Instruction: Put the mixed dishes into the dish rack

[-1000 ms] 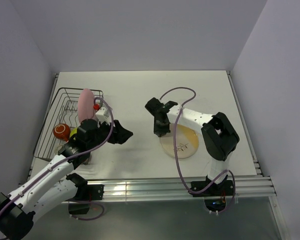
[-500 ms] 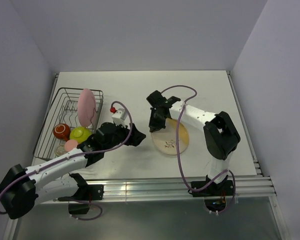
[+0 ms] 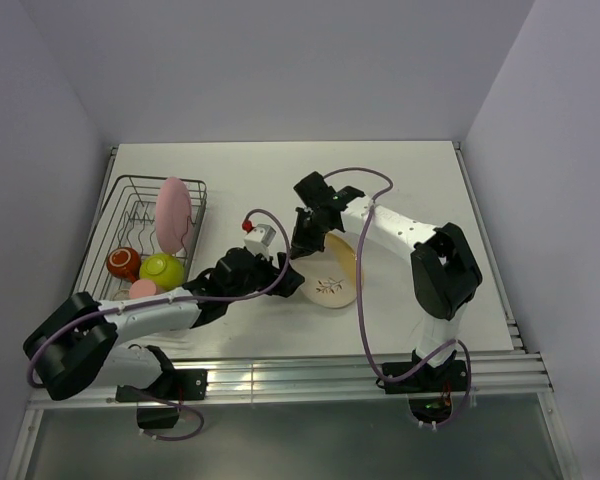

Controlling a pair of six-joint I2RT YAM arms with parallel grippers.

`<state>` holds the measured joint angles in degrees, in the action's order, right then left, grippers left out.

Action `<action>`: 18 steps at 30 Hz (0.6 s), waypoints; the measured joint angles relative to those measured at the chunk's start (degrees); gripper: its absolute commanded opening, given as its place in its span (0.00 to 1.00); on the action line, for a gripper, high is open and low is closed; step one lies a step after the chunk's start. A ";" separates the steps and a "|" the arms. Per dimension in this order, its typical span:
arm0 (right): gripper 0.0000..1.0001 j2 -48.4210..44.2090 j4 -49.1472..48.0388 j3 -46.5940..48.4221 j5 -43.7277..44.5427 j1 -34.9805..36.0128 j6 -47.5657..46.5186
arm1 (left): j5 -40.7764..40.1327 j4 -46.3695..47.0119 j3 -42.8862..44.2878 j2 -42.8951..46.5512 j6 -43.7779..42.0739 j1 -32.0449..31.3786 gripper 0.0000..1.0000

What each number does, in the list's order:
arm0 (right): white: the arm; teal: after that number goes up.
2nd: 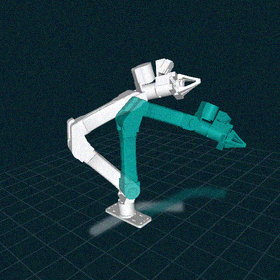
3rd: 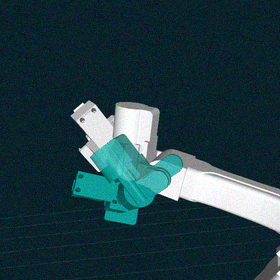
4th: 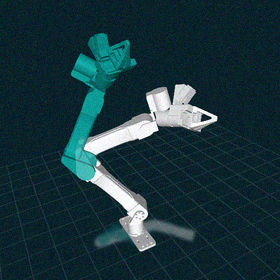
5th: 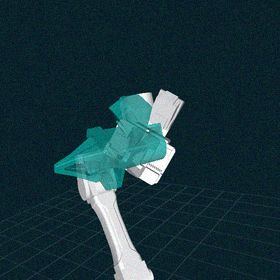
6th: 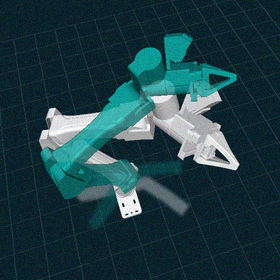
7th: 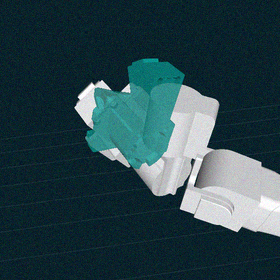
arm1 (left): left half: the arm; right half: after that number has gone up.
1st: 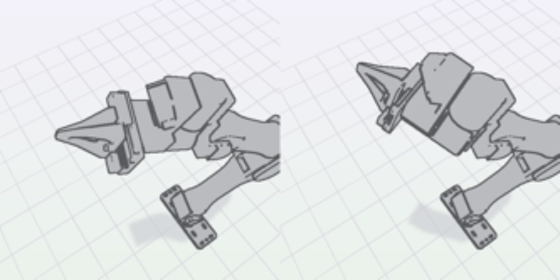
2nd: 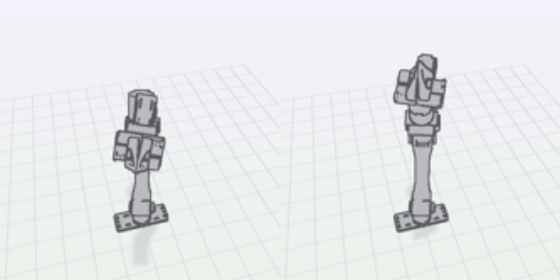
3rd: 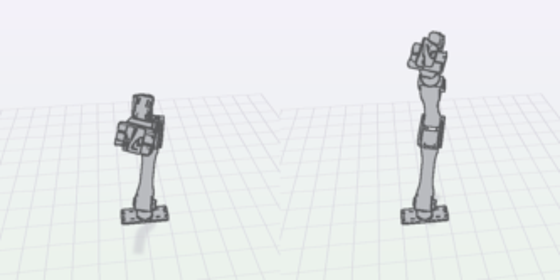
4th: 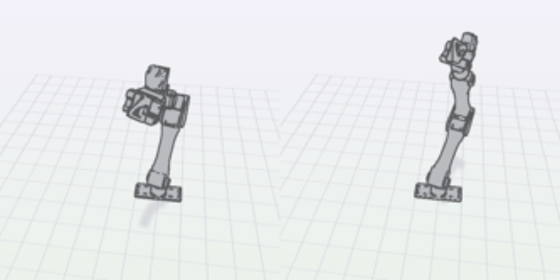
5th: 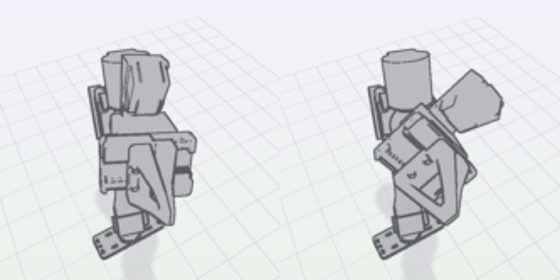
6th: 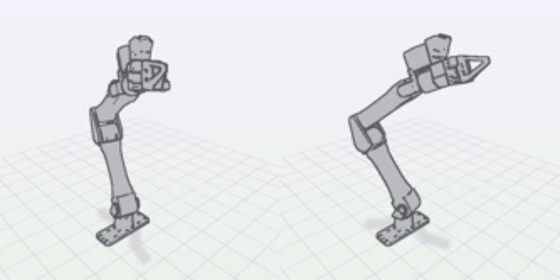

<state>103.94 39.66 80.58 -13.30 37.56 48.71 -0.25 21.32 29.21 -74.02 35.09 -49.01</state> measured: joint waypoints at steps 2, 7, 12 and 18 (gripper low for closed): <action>0.00 0.00 -0.31 0.00 -1.27 0.00 0.31 | 0.92 2.10 0.02 -1.60 0.00 -0.04 0.81; 0.00 -0.24 -1.36 0.00 -4.26 -0.11 1.38 | 2.40 5.53 0.04 -6.14 0.07 -0.09 0.80; 0.00 -1.55 -3.26 -0.42 -7.10 -0.24 2.82 | 3.32 8.09 0.44 -10.05 0.13 -0.09 0.80; 0.00 -4.24 -4.48 -1.16 -8.90 -0.35 4.00 | 3.61 10.73 1.03 -12.92 0.35 -0.09 0.72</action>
<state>99.70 35.18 79.42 -22.20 37.21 52.71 3.36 32.05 30.24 -86.94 35.44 -49.10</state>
